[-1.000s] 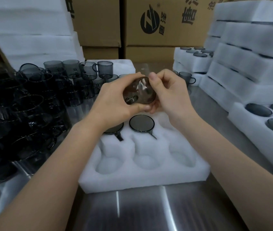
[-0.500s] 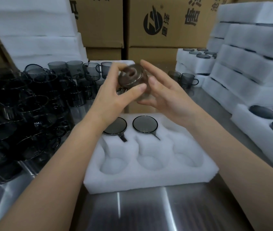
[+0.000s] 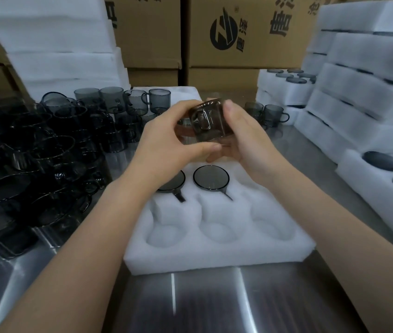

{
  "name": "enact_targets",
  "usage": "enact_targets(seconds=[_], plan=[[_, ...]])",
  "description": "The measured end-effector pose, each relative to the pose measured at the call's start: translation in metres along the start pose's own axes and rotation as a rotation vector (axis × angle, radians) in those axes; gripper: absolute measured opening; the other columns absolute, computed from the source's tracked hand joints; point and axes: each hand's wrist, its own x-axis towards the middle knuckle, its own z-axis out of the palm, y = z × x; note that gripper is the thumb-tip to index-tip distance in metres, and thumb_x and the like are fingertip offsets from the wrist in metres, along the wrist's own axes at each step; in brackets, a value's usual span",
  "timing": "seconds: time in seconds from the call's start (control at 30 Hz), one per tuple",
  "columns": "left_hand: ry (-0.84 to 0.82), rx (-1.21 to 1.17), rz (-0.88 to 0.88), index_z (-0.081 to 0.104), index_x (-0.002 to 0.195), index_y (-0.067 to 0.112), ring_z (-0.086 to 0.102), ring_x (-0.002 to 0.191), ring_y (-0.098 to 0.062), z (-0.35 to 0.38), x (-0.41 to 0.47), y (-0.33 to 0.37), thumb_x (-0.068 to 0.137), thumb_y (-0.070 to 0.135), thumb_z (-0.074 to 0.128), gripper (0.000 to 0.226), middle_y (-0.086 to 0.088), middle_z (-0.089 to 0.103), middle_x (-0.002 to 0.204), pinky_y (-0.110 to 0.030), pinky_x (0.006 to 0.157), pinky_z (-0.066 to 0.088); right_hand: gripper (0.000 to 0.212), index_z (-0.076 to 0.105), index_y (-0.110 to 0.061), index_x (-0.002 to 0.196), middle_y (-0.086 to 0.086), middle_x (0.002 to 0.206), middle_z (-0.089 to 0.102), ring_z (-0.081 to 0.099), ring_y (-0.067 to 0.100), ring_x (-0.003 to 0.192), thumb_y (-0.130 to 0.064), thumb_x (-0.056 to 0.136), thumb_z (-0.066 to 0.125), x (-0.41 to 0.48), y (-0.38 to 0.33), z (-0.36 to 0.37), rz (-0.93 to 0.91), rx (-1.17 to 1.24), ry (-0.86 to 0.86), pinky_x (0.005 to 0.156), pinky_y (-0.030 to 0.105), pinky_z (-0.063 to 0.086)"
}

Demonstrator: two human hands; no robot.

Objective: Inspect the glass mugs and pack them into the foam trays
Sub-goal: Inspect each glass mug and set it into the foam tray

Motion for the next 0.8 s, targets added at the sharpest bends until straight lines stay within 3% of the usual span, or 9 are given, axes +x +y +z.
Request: enact_targets(seconds=[0.1, 0.2, 0.27, 0.33, 0.4, 0.53, 0.7, 0.8], plan=[[0.063, 0.099, 0.071, 0.064, 0.112, 0.039, 0.062, 0.091, 0.004, 0.0, -0.004, 0.002, 0.063, 0.031, 0.087, 0.055, 0.026, 0.067, 0.096, -0.009, 0.083, 0.046, 0.037, 0.051, -0.023, 0.126, 0.003, 0.108, 0.065, 0.066, 0.017, 0.075, -0.045, 0.097, 0.045, -0.001, 0.002, 0.004, -0.079, -0.136, -0.012, 0.063, 0.036, 0.056], [0.1, 0.18, 0.134, 0.067, 0.115, 0.027, 0.06, 0.087, 0.007, 0.001, -0.006, 0.006, 0.063, 0.03, 0.083, 0.054, 0.024, 0.064, 0.091, -0.005, 0.081, 0.042, 0.037, 0.043, -0.026, 0.126, -0.003, 0.1, 0.065, 0.068, 0.023, 0.071, -0.045, 0.095, 0.05, -0.001, 0.005, 0.007, -0.134, -0.226, 0.007, 0.06, 0.037, 0.058], [0.097, 0.158, 0.151, 0.066, 0.117, 0.029, 0.06, 0.086, 0.011, 0.002, -0.006, 0.009, 0.063, 0.032, 0.08, 0.056, 0.029, 0.062, 0.091, -0.003, 0.083, 0.041, 0.036, 0.046, -0.026, 0.121, -0.014, 0.092, 0.066, 0.067, 0.021, 0.068, -0.048, 0.093, 0.047, -0.001, 0.006, 0.006, -0.193, -0.283, 0.049, 0.056, 0.031, 0.056], [0.101, 0.111, 0.123, 0.065, 0.115, 0.031, 0.063, 0.089, 0.006, 0.002, -0.007, 0.01, 0.061, 0.036, 0.08, 0.056, 0.026, 0.066, 0.094, -0.01, 0.086, 0.046, 0.034, 0.051, -0.024, 0.116, -0.024, 0.084, 0.064, 0.064, 0.006, 0.064, -0.047, 0.094, 0.042, -0.002, 0.005, 0.006, -0.236, -0.302, 0.105, 0.056, 0.022, 0.052], [0.092, 0.052, 0.081, 0.065, 0.111, 0.033, 0.066, 0.093, 0.002, 0.003, -0.007, 0.008, 0.059, 0.031, 0.086, 0.056, 0.022, 0.069, 0.096, -0.016, 0.089, 0.05, 0.033, 0.055, -0.021, 0.112, -0.015, 0.086, 0.064, 0.064, 0.004, 0.063, -0.044, 0.096, 0.037, -0.003, 0.003, 0.006, -0.246, -0.258, 0.146, 0.055, 0.019, 0.051], [0.058, 0.016, 0.056, 0.053, 0.097, 0.046, 0.065, 0.098, 0.004, 0.003, -0.006, 0.003, 0.059, 0.024, 0.091, 0.058, 0.023, 0.069, 0.099, -0.016, 0.093, 0.049, 0.042, 0.061, -0.016, 0.117, 0.017, 0.114, 0.065, 0.072, 0.029, 0.084, -0.042, 0.103, 0.031, -0.003, 0.001, 0.006, -0.156, -0.109, 0.125, 0.063, 0.041, 0.061], [0.028, 0.034, 0.081, 0.047, 0.102, 0.044, 0.061, 0.102, 0.012, 0.003, -0.006, -0.002, 0.064, 0.021, 0.089, 0.061, 0.028, 0.064, 0.102, -0.007, 0.092, 0.043, 0.041, 0.063, -0.016, 0.122, 0.009, 0.108, 0.073, 0.072, 0.029, 0.092, -0.038, 0.107, 0.031, 0.001, 0.0, 0.001, -0.046, 0.108, 0.096, 0.077, 0.047, 0.06], [-0.007, 0.011, 0.091, 0.05, 0.115, 0.029, 0.057, 0.113, 0.011, 0.003, -0.006, -0.004, 0.069, 0.018, 0.086, 0.059, 0.026, 0.062, 0.113, -0.009, 0.097, 0.041, 0.04, 0.064, -0.015, 0.119, 0.007, 0.102, 0.075, 0.072, 0.027, 0.09, -0.036, 0.107, 0.032, 0.003, 0.0, -0.001, -0.021, 0.232, 0.063, 0.072, 0.043, 0.06]])
